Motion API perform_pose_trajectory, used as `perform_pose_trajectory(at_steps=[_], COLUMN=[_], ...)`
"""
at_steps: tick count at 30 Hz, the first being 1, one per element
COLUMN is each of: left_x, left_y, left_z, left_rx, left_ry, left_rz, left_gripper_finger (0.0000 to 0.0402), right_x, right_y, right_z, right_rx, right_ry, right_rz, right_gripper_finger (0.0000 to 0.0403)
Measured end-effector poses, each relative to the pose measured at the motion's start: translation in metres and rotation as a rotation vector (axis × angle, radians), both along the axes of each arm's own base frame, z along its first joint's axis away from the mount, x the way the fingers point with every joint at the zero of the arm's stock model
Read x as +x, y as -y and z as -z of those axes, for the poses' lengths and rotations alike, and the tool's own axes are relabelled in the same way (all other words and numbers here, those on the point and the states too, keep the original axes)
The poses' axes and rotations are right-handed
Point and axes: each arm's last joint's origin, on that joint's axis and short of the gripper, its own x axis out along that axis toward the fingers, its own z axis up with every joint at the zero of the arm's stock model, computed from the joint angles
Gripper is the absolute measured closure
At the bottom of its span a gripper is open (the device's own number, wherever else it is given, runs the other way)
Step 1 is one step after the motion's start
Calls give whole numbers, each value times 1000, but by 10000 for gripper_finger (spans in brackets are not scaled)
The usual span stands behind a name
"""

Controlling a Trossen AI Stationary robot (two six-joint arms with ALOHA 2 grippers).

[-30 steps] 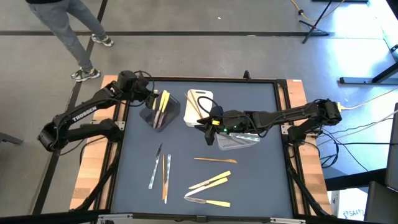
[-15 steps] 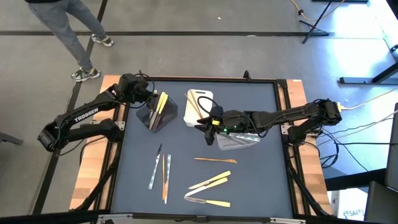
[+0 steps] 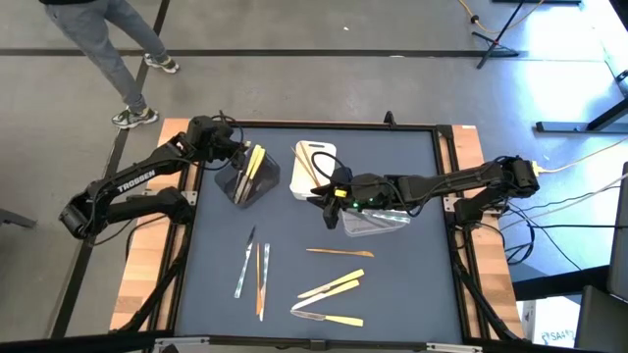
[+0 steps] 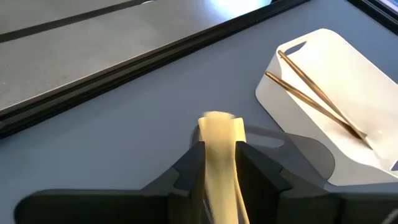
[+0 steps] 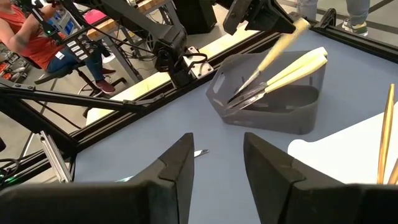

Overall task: Sort silverware by color (type)
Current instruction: Put the yellow knife into the black bin, then put the right gold knife into the white bin

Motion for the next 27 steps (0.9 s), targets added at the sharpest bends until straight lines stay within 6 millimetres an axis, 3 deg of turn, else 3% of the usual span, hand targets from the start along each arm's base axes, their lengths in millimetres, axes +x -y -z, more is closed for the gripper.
perform_pose_trajectory(at_steps=[17,27], left_x=[0,1], left_y=[0,1], left_z=[0,0], left_rx=[-13,-17], left_ry=[12,22], left_rz=[-13,-11], left_gripper_finger=[243,233], right_x=[0,-3], right_y=[0,-1], right_z=[0,7], right_rx=[0,7], right_ry=[-2,-81], right_rz=[0,-36], right_gripper_finger=[278,278])
